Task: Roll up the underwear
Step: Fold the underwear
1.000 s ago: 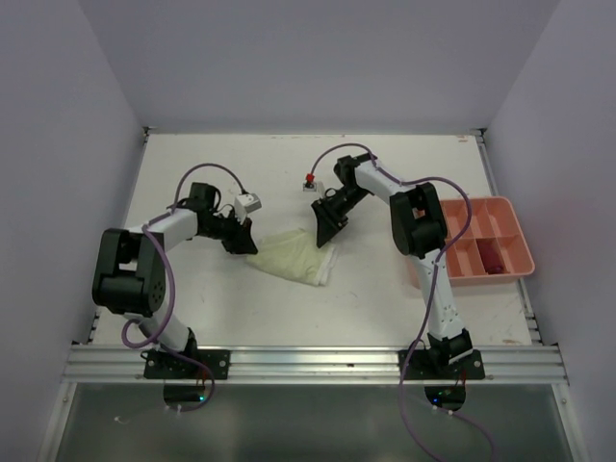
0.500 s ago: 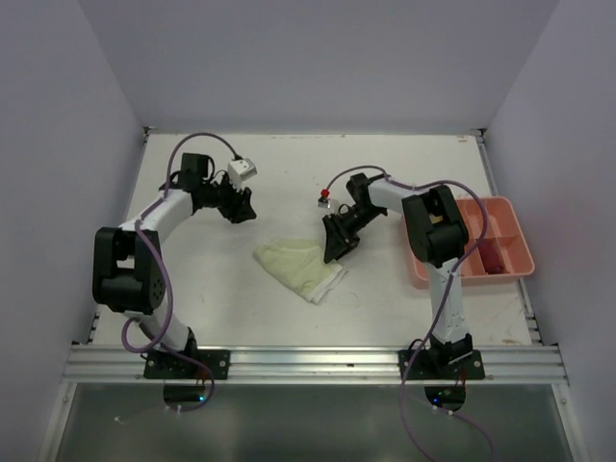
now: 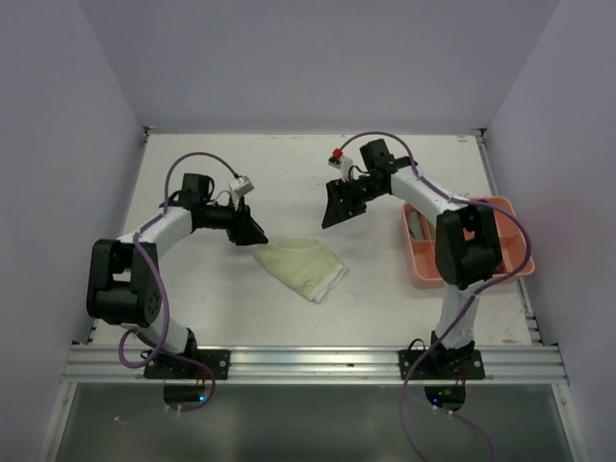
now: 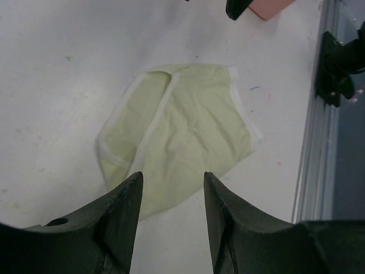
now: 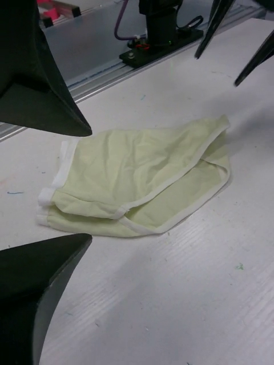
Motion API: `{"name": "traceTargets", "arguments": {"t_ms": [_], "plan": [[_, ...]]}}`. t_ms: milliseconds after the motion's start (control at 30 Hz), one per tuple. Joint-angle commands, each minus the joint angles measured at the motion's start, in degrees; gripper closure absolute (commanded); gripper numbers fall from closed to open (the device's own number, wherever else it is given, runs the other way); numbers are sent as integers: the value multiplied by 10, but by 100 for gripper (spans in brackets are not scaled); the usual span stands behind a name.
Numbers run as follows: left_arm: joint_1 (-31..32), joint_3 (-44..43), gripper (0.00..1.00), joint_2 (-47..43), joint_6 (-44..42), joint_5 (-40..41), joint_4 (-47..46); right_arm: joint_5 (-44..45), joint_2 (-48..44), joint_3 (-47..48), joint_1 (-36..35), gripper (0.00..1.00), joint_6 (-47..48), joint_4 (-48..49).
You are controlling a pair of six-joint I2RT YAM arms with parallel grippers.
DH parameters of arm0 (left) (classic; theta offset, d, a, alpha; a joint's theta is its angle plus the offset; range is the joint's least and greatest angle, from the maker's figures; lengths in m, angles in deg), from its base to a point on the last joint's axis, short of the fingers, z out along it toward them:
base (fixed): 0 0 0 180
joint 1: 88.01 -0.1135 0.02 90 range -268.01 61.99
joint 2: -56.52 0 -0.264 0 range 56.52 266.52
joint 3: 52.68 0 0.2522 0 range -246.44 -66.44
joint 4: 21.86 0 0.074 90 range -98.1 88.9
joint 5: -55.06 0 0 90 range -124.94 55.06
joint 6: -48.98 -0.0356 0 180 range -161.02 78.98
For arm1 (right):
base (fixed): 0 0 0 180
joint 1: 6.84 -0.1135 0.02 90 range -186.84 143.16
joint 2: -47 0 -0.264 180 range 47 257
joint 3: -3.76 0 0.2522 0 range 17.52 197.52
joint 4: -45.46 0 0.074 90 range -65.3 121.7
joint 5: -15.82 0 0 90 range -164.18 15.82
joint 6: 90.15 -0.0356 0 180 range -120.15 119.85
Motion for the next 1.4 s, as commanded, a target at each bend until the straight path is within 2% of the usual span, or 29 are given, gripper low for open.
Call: {"name": "traceTargets", "arguments": {"t_ms": [0,33,67,167,233,300,433,533,567,800,933,1000,1167,1300,1367], "plan": [[27,61,51,-1,80,-79,-67,-40,-24,10,-1,33,17,-7],[31,73,52,4,100,-82,-86,-87,-23,5,-6,39,12,-9],[34,83,53,10,131,-93,-101,-102,-21,1,-12,48,2,-9],[36,103,55,41,178,-90,-145,-132,-32,-47,-47,55,-15,14],[36,103,56,59,192,-77,-173,-141,-47,-96,-75,56,-32,75],[36,106,56,76,244,-45,-219,-149,-46,-117,-100,57,-72,117],[35,79,56,129,286,-1,-255,-154,-15,-141,-111,60,-74,133],[35,50,56,179,302,24,-244,-151,18,-161,-111,61,-50,129],[34,27,57,207,296,36,-211,-152,32,-168,-111,61,-53,133],[32,-102,57,312,255,63,-102,-146,67,-248,-113,61,-158,287],[31,-168,57,345,231,98,-45,-131,87,-251,-119,63,-177,294],[30,-190,57,355,209,112,-25,-124,76,-252,-121,63,-147,270],[32,-200,57,345,175,130,-4,-85,-30,-208,-121,59,-40,192],[35,-190,55,328,151,134,-3,-11,-91,-119,-123,55,83,61],[38,-178,53,308,135,128,-4,65,-111,-71,-126,54,148,17]]}}
